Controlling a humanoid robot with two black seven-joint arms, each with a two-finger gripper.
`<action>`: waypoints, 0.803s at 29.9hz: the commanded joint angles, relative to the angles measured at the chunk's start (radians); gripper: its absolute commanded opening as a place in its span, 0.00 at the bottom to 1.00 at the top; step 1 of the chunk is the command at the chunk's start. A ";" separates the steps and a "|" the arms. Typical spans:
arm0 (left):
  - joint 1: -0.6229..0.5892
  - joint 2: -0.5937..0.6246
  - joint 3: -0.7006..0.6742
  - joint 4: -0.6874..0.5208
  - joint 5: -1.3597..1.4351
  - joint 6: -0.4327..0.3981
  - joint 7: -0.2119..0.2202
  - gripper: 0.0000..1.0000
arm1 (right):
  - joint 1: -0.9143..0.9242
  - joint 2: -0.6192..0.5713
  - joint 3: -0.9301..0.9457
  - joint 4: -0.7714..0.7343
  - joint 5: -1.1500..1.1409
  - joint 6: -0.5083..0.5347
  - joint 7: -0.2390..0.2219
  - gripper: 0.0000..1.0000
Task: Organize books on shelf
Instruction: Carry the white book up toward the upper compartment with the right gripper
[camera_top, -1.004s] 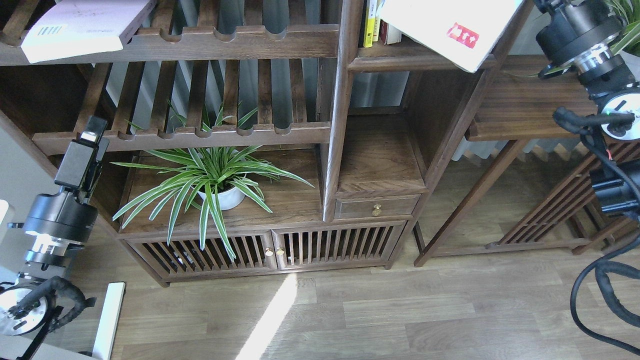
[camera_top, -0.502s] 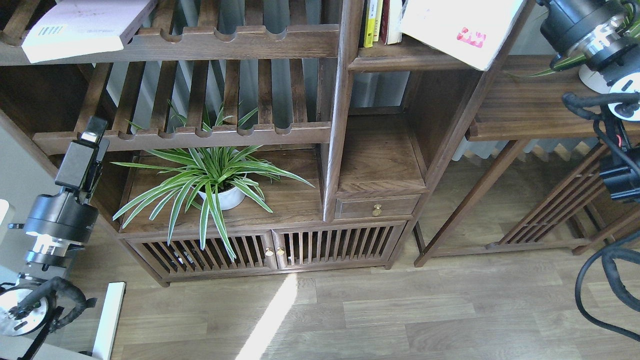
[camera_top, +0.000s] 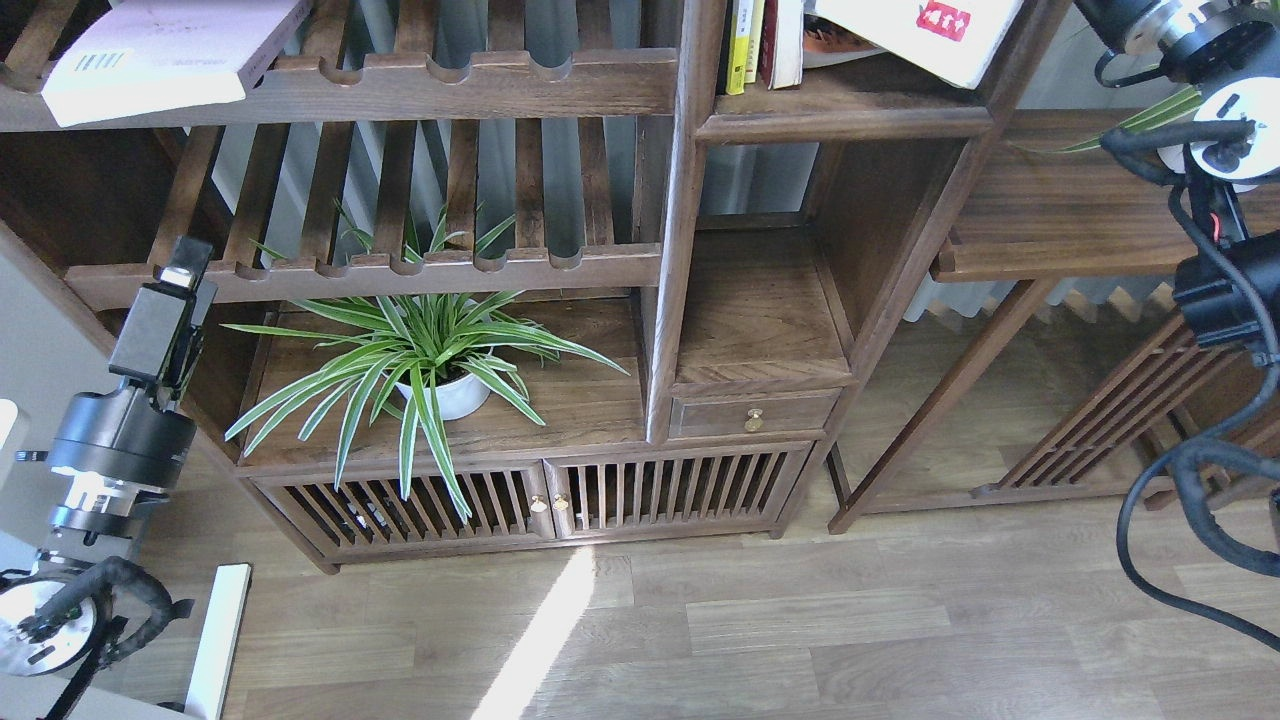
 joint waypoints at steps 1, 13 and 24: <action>0.001 -0.001 0.001 -0.002 0.000 0.000 0.000 0.98 | 0.009 0.008 0.000 -0.012 -0.038 -0.020 0.006 0.02; 0.007 -0.003 0.017 -0.002 -0.001 0.000 0.000 0.98 | 0.057 0.061 -0.035 -0.083 -0.129 -0.057 0.172 0.03; 0.014 -0.004 0.020 -0.002 -0.001 0.000 0.000 0.98 | 0.107 0.117 -0.063 -0.130 -0.182 -0.077 0.257 0.02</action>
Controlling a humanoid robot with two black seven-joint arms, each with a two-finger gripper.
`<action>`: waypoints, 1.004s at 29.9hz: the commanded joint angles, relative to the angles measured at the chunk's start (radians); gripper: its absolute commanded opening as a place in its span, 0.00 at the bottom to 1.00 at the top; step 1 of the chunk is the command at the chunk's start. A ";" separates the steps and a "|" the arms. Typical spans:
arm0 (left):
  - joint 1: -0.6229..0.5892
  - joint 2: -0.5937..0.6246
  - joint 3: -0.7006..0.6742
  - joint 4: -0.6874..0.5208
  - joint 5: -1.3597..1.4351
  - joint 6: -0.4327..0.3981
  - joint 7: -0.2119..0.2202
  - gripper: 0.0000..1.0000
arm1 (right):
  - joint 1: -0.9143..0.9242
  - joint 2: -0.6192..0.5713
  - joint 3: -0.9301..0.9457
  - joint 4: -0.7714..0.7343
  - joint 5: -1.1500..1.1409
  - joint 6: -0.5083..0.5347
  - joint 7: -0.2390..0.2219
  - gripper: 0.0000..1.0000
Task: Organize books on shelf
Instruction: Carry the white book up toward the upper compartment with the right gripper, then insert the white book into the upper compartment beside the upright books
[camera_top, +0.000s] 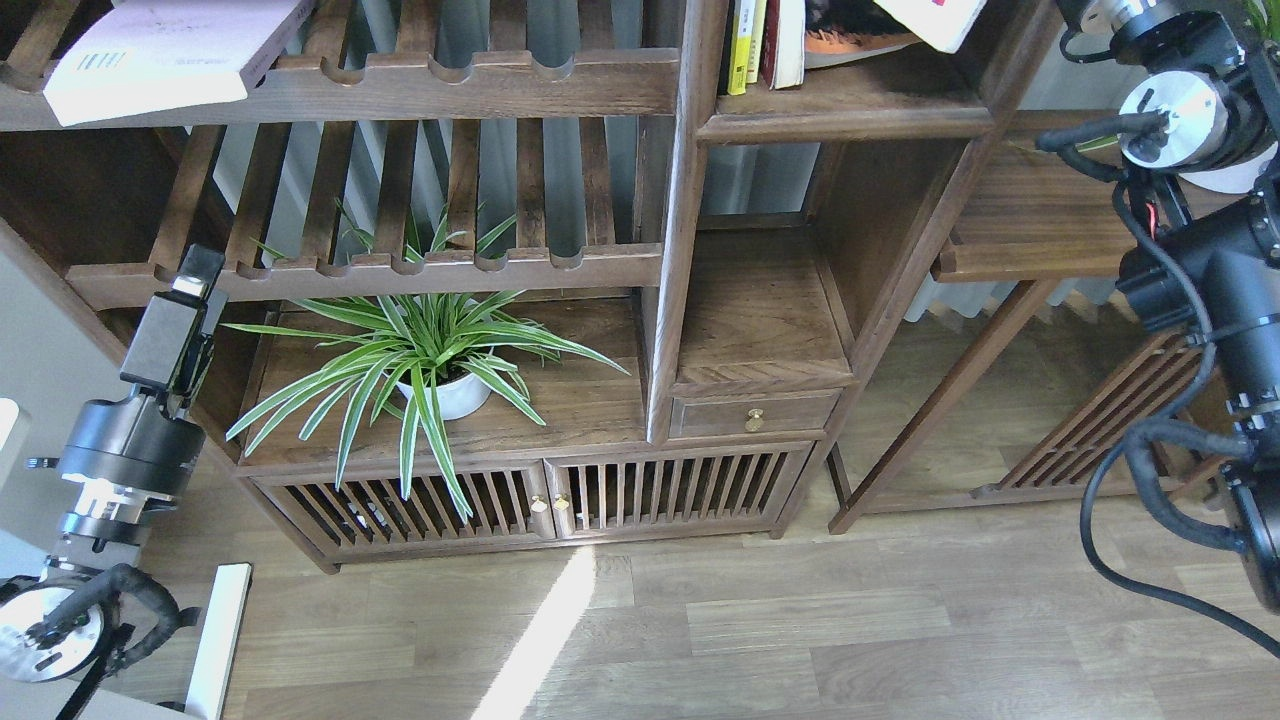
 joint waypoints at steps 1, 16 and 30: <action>0.005 -0.001 0.005 0.000 0.000 0.000 0.001 0.98 | 0.022 0.032 -0.015 -0.011 -0.028 -0.030 0.030 0.02; 0.033 -0.004 0.002 -0.001 0.000 0.000 0.001 0.98 | 0.038 0.054 -0.105 -0.071 -0.042 -0.121 0.280 0.02; 0.048 -0.021 0.005 -0.001 0.000 0.000 0.001 0.98 | -0.008 0.173 -0.108 -0.092 -0.040 -0.230 0.303 0.02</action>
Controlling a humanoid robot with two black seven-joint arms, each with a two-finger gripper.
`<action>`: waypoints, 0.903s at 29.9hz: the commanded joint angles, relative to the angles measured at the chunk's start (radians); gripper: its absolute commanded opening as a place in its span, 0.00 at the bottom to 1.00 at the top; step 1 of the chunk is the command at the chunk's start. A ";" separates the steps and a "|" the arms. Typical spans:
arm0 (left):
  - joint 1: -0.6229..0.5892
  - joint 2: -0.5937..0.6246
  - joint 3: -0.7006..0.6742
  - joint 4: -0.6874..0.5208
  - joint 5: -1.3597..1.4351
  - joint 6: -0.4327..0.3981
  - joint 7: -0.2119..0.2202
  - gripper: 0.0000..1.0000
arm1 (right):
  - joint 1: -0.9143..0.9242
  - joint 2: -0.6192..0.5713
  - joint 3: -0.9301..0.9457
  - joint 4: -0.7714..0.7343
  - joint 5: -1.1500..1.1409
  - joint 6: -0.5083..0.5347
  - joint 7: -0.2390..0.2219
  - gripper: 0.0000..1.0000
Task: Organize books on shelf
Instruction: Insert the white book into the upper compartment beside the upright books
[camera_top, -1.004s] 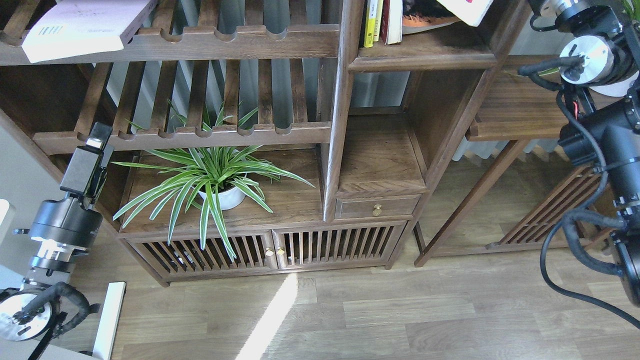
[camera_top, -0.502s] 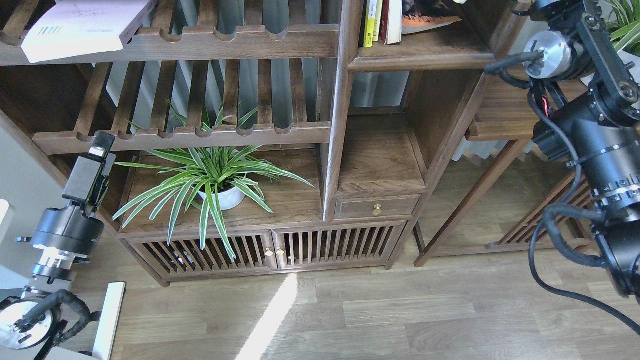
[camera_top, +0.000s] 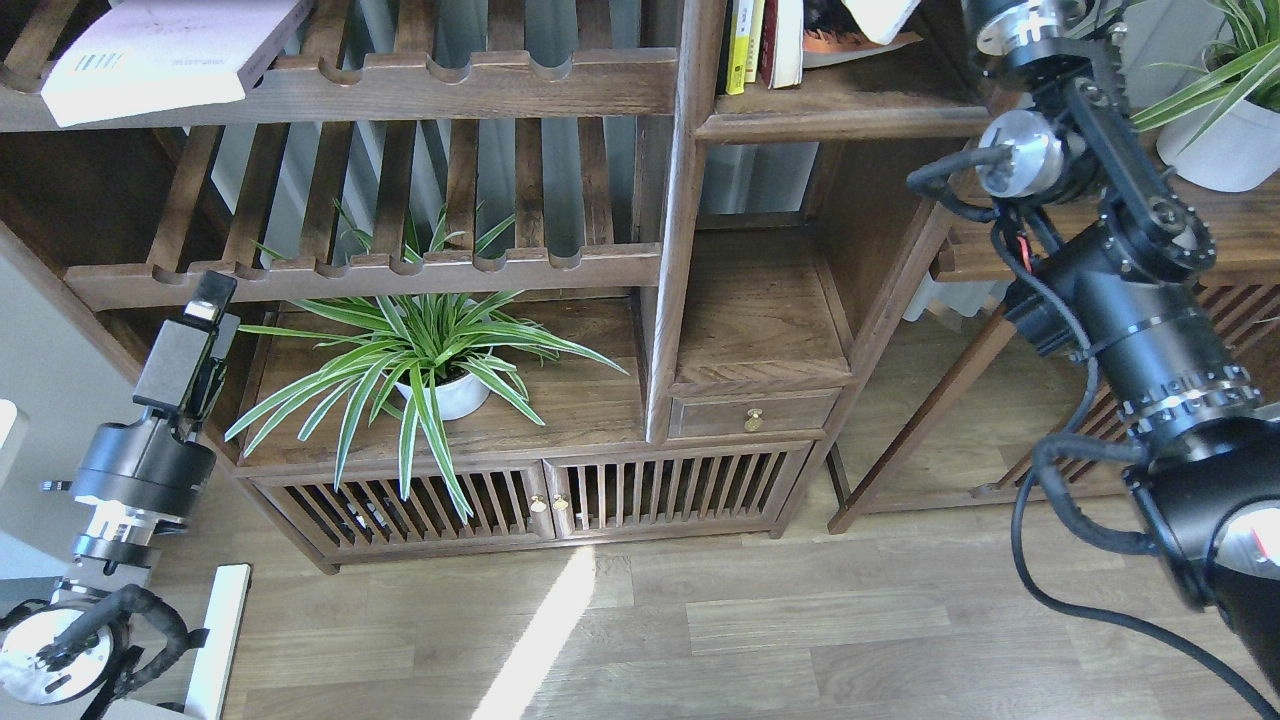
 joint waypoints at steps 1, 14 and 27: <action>0.010 -0.002 -0.005 0.000 -0.001 0.000 -0.004 0.98 | -0.006 0.006 -0.005 -0.003 0.001 -0.006 -0.003 0.02; 0.014 -0.005 -0.012 0.000 -0.001 0.000 -0.003 0.98 | -0.024 0.024 -0.041 -0.019 0.011 -0.021 -0.037 0.40; 0.014 -0.005 -0.015 0.000 0.000 0.000 -0.001 0.98 | -0.029 0.084 -0.026 -0.006 0.096 -0.193 -0.040 0.86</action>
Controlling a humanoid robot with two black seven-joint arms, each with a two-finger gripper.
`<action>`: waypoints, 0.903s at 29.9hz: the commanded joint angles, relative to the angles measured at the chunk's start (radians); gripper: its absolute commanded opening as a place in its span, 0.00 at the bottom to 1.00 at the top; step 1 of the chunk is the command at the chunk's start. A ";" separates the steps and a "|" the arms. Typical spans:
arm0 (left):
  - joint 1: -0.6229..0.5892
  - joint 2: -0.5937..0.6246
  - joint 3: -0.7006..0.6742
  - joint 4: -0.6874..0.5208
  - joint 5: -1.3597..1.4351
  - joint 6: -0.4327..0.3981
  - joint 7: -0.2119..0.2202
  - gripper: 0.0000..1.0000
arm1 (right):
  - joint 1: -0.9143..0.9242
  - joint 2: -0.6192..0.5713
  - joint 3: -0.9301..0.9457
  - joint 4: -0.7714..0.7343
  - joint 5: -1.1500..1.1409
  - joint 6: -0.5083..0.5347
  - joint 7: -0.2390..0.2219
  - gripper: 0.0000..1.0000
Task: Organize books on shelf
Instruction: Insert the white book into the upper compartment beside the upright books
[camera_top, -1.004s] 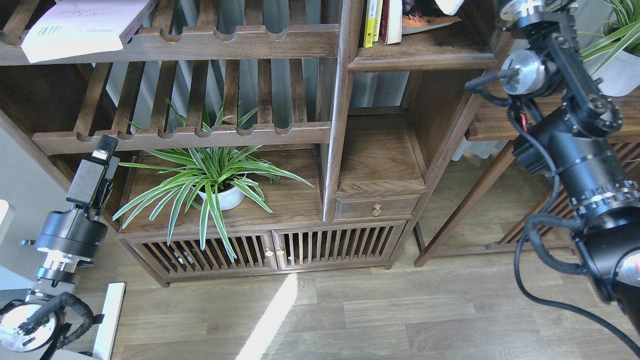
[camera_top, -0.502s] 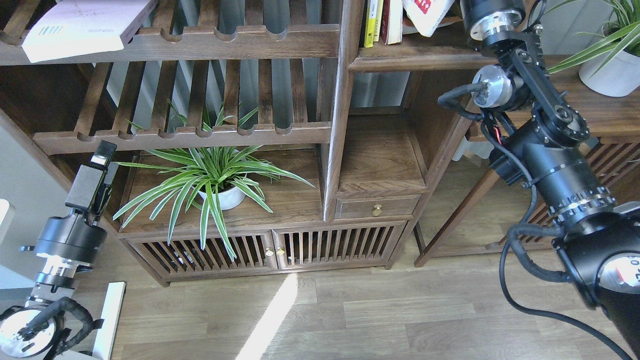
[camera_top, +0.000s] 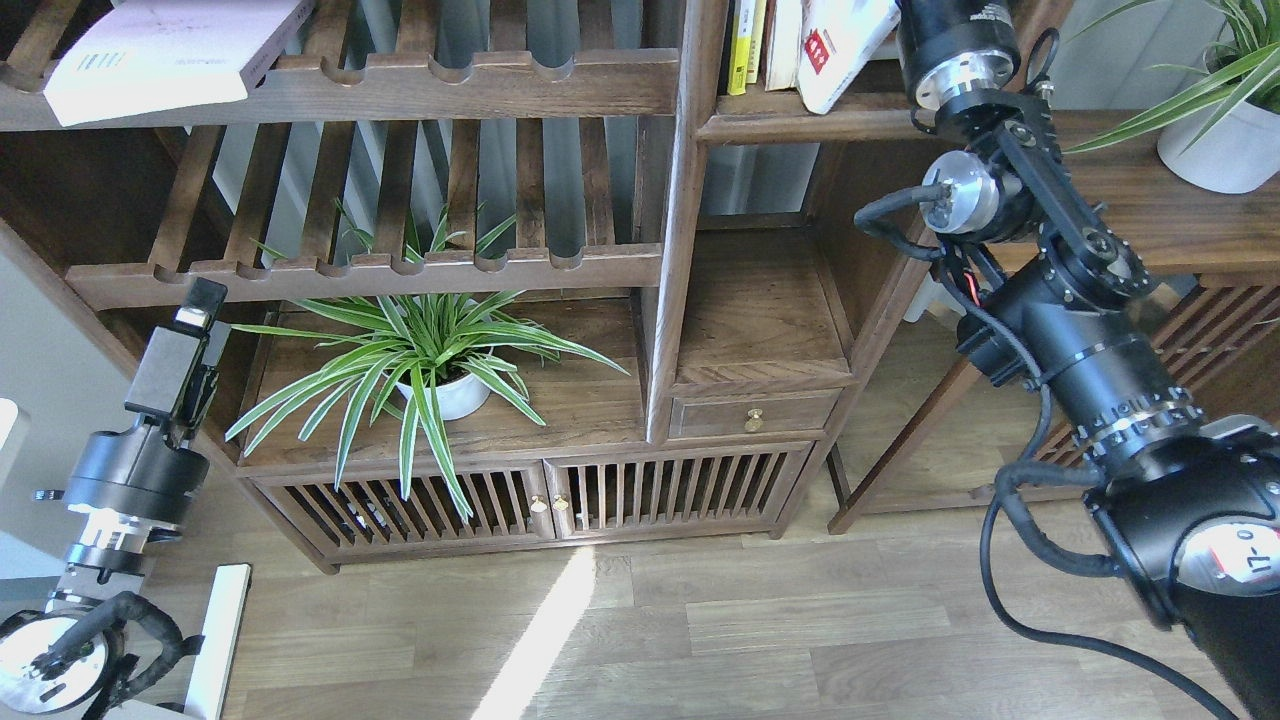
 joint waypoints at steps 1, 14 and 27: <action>0.000 -0.001 0.000 -0.001 0.001 0.000 0.000 0.98 | 0.005 0.017 0.004 0.015 0.051 -0.092 -0.002 0.88; 0.002 -0.001 0.001 0.001 0.001 0.000 -0.001 0.98 | 0.046 0.013 0.007 0.044 0.067 -0.129 0.000 0.97; 0.002 -0.003 0.006 0.001 0.001 0.000 -0.001 0.98 | 0.138 0.073 0.004 0.049 0.068 -0.168 -0.002 0.97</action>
